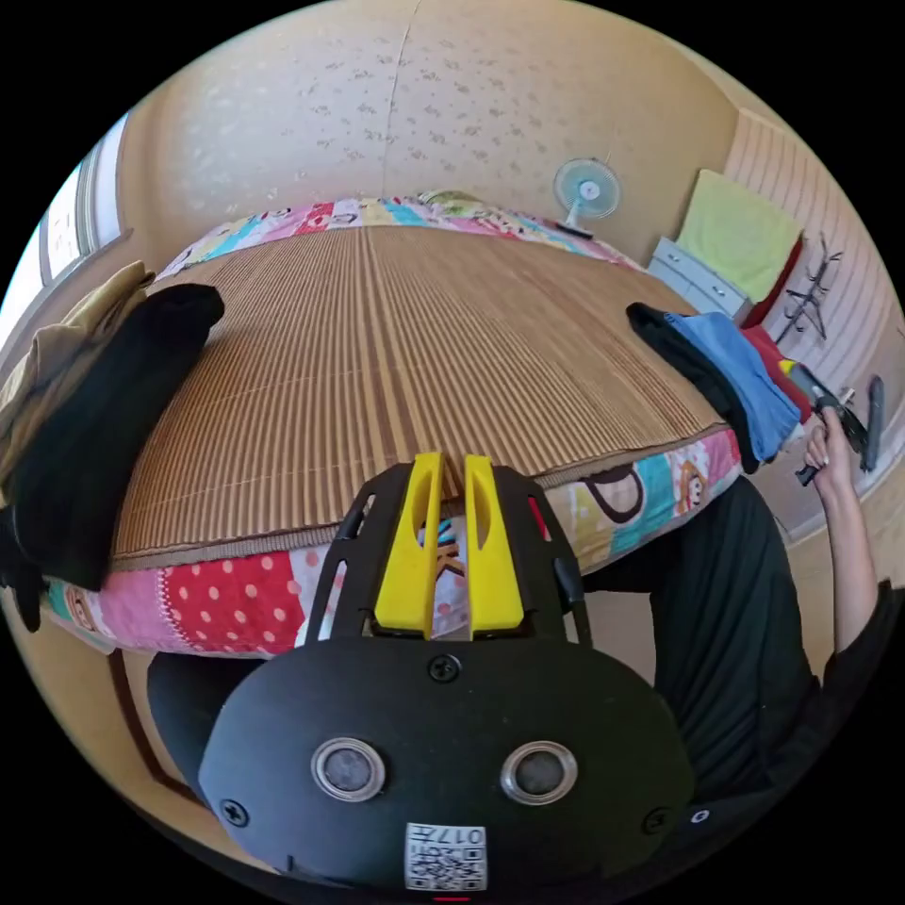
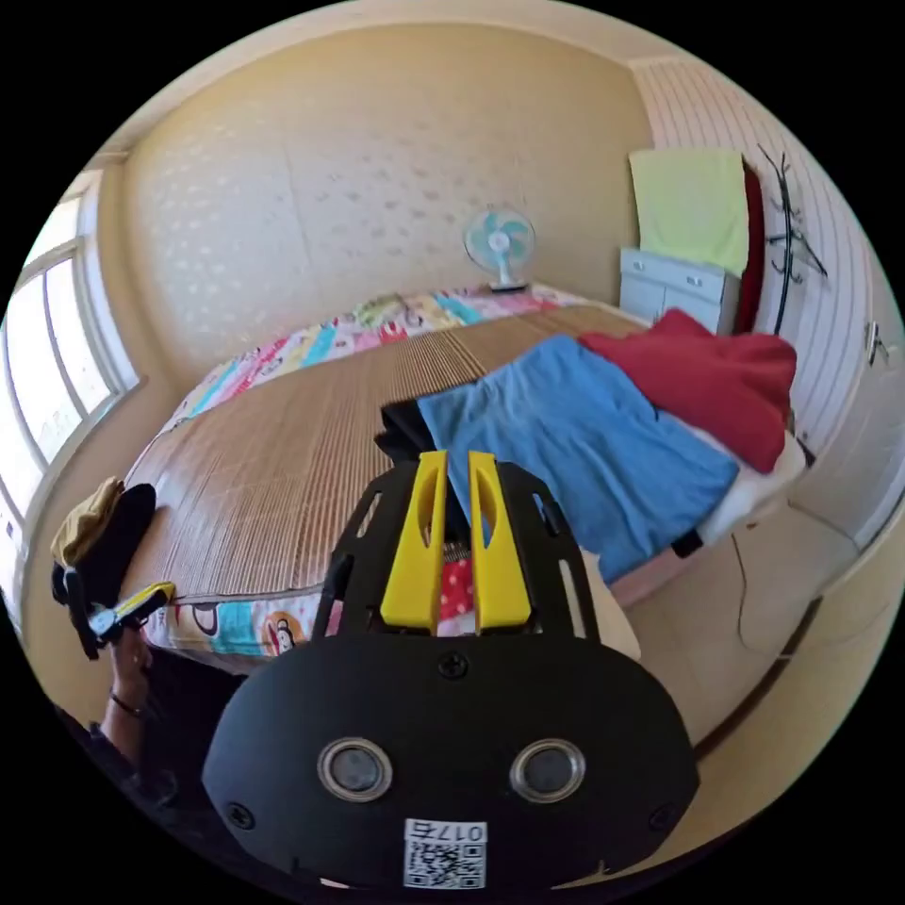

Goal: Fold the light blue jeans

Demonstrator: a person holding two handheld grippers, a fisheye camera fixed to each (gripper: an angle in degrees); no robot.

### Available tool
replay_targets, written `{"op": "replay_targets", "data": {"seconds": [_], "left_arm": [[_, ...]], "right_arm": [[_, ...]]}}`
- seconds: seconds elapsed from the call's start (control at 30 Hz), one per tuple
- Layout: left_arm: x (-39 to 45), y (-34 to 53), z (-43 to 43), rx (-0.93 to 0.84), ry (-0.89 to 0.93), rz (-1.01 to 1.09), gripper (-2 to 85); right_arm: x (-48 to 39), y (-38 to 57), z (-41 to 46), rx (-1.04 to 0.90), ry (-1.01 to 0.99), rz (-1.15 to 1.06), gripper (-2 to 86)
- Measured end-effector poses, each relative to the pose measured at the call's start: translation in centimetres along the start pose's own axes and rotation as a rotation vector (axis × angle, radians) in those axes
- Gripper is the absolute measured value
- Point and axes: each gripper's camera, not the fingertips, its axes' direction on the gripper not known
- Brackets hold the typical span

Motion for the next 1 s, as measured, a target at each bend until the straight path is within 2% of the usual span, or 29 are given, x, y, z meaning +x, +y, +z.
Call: {"op": "replay_targets", "data": {"seconds": [0.03, 0.1, 0.13, 0.2, 0.27, 0.3, 0.37, 0.43, 0.47, 0.57, 0.63, 0.73, 0.83, 0.9, 1.0], "left_arm": [[-0.2, 0.3, 0.1, 0.013, 0.0, 0.007, 3.9], [-0.5, 1.0, 0.5, 0.067, -0.014, 0.086, 1.5], [-0.7, 1.0, 0.6, 0.075, -0.013, 0.096, 0.8], [-2.2, 1.2, 0.9, 0.101, 0.028, 0.028, -0.4], [-3.8, 1.7, 1.1, 0.134, 0.084, -0.037, -0.8], [-4.7, 2.0, 1.2, 0.154, 0.118, -0.056, -0.9], [-5.9, 2.1, 1.4, 0.164, 0.164, -0.07, -1.0], [-7.1, 1.9, 1.5, 0.151, 0.201, -0.086, -1.0], [-7.8, 1.8, 1.6, 0.142, 0.219, -0.089, -1.0], [-9.3, 1.9, 1.7, 0.142, 0.254, -0.087, -1.0], [-10.2, 2.0, 1.8, 0.143, 0.28, -0.1, -1.0], [-11.6, 2.2, 1.9, 0.149, 0.316, -0.117, -1.0], [-12.7, 2.5, 2.1, 0.164, 0.343, -0.13, -1.0], [-13.5, 2.8, 2.2, 0.173, 0.36, -0.138, -1.0], [-14.4, 2.9, 2.4, 0.176, 0.383, -0.156, -1.0]], "right_arm": [[1.7, -0.9, 2.3, -0.166, -0.002, 0.045, 8.7], [2.9, -1.0, 6.2, -0.347, 0.021, 0.049, 9.4], [2.9, -0.9, 7.1, -0.352, 0.043, 0.039, 8.7], [1.8, -2.2, 6.5, -0.34, 0.068, 0.057, 6.0], [-0.8, -4.8, 4.0, -0.226, 0.088, 0.046, 4.5], [-3.3, -7.0, 1.8, -0.103, 0.107, 0.022, 4.1], [-7.7, -11.0, -0.3, 0.007, 0.051, -0.041, 3.7], [-15.2, -16.1, -1.5, 0.024, -0.15, -0.17, 3.5], [-17.4, -17.0, -1.8, 0.024, -0.183, -0.201, 3.5], [-30.3, -16.6, -3.0, 0.028, -0.221, -0.555, 3.5], [-38.9, -10.8, -2.5, -0.005, -0.299, -0.914, 3.7], [-44.2, -2.3, 0.3, -0.115, -0.415, -1.1, 4.4], [-44.3, 3.6, 5.5, -0.329, -0.364, -1.045, 5.5], [-41.5, 5.1, 6.8, -0.353, -0.357, -0.937, 5.8], [-34.4, 4.6, 6.1, -0.35, -0.477, -0.779, 6.5]]}}
